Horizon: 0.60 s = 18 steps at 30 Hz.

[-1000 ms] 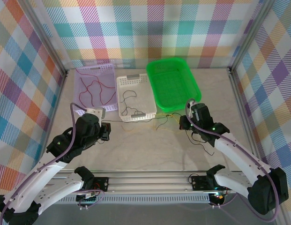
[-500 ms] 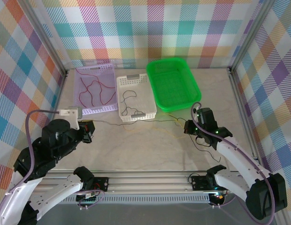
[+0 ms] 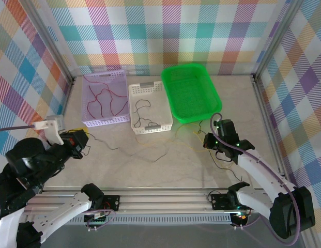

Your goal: Untangle the cables

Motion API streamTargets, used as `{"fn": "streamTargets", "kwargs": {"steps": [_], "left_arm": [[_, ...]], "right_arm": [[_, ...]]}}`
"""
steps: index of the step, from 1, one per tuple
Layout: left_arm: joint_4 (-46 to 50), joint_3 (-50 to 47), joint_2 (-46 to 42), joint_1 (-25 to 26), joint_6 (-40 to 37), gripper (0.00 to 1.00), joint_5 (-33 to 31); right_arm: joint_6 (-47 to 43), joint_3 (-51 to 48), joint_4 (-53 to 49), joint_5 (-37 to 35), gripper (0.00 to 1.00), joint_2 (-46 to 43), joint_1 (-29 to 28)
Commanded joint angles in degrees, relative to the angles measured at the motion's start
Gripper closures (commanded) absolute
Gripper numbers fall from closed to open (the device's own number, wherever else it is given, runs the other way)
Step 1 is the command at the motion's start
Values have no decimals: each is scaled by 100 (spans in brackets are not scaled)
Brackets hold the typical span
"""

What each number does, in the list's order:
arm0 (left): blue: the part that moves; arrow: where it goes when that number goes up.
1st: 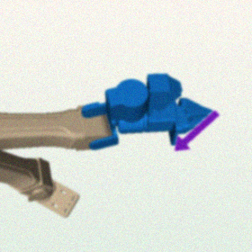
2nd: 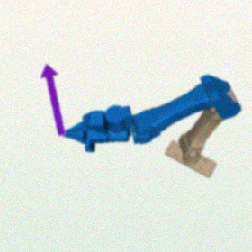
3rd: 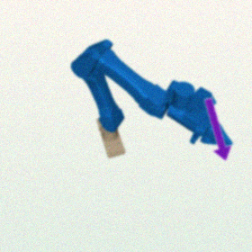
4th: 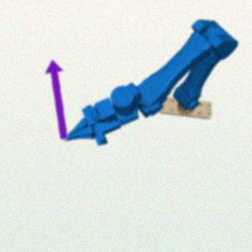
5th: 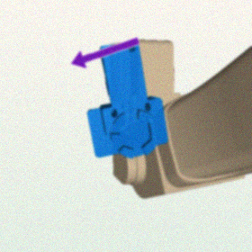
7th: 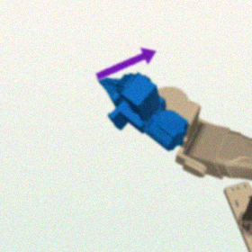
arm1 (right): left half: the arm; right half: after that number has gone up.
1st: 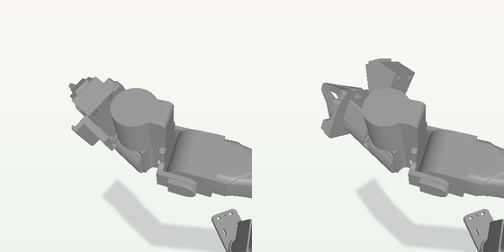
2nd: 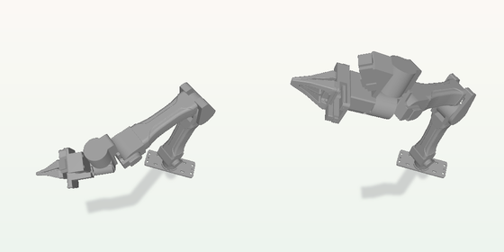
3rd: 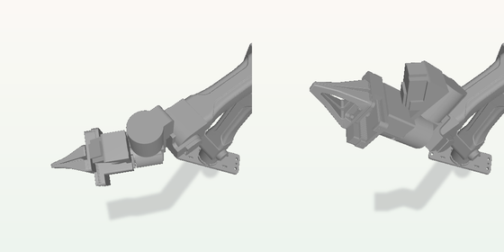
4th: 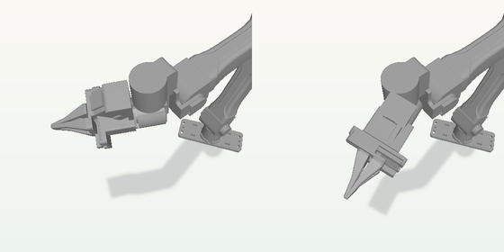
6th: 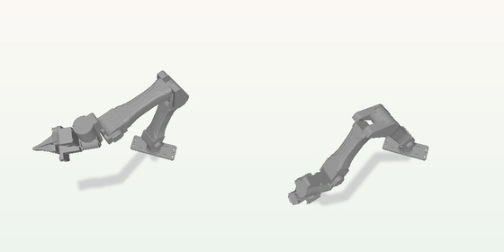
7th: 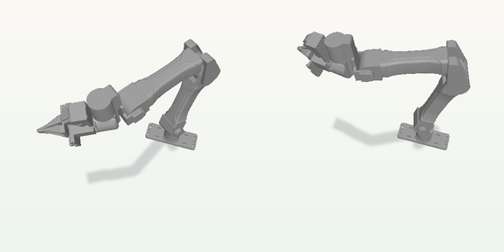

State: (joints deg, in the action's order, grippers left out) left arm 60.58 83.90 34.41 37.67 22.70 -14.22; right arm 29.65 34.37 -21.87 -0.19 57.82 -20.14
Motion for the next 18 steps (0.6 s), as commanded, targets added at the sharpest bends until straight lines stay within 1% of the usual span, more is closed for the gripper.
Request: {"fn": "streamTargets", "kwargs": {"steps": [1,5,8,10,14,18], "left_arm": [[129,245,76,-59,49,100,30],[67,268,202,-58,86,100,170],[-51,356,320,-60,85,100,225],[-114,483,447,-60,81,100,265],[-160,954,885,-58,-15,100,390],[-160,1464,1292,-58,-147,100,403]], "right_arm": [[94,-55,184,19,100,62,41],[72,54,202,46,100,106,54],[29,140,362,255,100,70,54],[-15,194,504,508,100,13,59],[-97,228,998,1232,100,-18,54],[-152,315,1256,1648,100,209,45]]}}
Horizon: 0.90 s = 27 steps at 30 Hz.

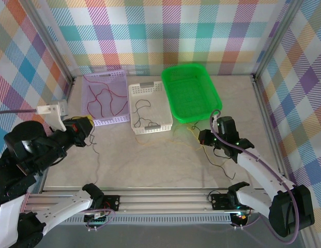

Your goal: Untangle the cables

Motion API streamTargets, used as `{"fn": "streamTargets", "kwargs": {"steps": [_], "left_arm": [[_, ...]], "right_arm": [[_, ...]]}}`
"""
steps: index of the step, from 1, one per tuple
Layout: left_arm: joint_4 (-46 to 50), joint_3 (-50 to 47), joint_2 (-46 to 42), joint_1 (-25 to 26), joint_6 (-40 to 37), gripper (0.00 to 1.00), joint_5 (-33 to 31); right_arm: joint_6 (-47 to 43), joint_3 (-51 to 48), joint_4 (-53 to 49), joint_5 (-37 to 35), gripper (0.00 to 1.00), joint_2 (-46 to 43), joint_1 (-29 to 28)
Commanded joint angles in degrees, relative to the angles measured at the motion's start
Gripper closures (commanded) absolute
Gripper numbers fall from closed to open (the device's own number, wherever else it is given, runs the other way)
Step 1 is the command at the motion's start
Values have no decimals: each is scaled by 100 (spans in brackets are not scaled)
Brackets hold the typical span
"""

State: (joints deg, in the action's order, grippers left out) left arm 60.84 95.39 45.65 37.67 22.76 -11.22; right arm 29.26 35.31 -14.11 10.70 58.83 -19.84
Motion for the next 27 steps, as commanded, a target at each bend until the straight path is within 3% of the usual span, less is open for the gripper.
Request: {"fn": "streamTargets", "kwargs": {"steps": [1,13,27], "left_arm": [[-179,434,269,-58,-198,100,93],[-609,1227,1089,-58,-391,100,-47],[-1973,1358,1872,-58,-768,100,-406]], "right_arm": [[-118,233,555,622,100,167,23],[-1,65,1880,1327,100,-285,19],[237,-711,2690,1002,100,-1052,17]]}}
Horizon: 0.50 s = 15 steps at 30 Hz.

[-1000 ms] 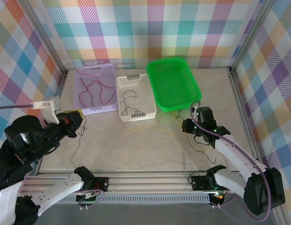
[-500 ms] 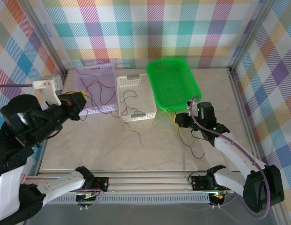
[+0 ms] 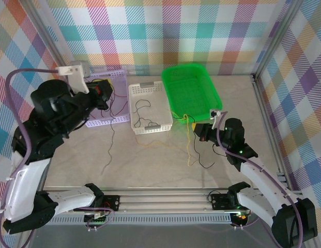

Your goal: Untangle the cables

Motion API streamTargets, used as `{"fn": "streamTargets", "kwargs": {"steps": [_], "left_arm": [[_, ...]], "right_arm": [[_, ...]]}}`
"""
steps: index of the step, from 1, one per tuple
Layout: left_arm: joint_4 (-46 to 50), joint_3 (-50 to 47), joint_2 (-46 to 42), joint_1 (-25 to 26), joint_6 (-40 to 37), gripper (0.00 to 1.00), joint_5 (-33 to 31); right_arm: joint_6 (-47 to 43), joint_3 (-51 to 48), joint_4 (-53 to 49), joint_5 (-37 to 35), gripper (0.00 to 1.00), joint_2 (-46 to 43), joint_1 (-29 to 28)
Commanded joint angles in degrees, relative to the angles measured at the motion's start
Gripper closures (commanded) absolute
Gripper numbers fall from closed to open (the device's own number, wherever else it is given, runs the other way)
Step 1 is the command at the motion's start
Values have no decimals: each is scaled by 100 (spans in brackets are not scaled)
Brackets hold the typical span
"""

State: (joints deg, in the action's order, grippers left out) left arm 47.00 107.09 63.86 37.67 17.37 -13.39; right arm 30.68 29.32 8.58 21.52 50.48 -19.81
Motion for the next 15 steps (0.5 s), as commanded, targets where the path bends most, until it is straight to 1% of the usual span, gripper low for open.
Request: {"fn": "streamTargets", "kwargs": {"steps": [1,6,11,15], "left_arm": [[-695,210,65,-58,-257,100,-203],[-1055,441,294,-58,-304,100,-244],[-1313,638,491,-58,-397,100,-313],[-1320,938,775,-58,-538,100,-385]], "right_arm": [[104,-148,416,-107,100,-291,10],[144,-332,379,-391,100,-745,16],[214,-482,390,-532,100,-1073,13],[262,-618,392,-713,100,-1338,13]]}}
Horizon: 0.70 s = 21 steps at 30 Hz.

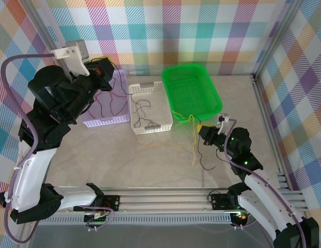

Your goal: Untangle the cables

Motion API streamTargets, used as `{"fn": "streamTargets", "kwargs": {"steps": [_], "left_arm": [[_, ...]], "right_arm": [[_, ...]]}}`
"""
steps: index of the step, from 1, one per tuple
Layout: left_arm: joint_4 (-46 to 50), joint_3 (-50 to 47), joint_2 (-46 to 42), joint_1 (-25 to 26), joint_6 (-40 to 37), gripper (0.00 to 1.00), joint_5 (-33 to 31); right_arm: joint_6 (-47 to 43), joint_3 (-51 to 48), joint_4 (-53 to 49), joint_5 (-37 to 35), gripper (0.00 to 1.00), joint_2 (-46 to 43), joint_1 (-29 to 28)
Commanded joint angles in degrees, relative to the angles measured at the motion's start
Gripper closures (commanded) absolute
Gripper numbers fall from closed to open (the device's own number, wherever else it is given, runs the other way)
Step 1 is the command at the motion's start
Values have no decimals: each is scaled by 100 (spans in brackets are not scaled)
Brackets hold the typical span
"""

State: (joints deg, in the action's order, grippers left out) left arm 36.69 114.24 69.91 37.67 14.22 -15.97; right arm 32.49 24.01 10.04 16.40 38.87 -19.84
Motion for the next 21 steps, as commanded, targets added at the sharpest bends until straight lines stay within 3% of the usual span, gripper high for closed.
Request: {"fn": "streamTargets", "kwargs": {"steps": [1,14,21], "left_arm": [[-301,254,232,-58,-255,100,-155],[-1050,410,1158,-58,-797,100,-680],[-1182,850,1597,-93,-824,100,-800]], "right_arm": [[91,-106,249,-229,100,-215,16],[107,-239,90,-357,100,-964,15],[194,-256,212,-196,100,-887,15]]}}
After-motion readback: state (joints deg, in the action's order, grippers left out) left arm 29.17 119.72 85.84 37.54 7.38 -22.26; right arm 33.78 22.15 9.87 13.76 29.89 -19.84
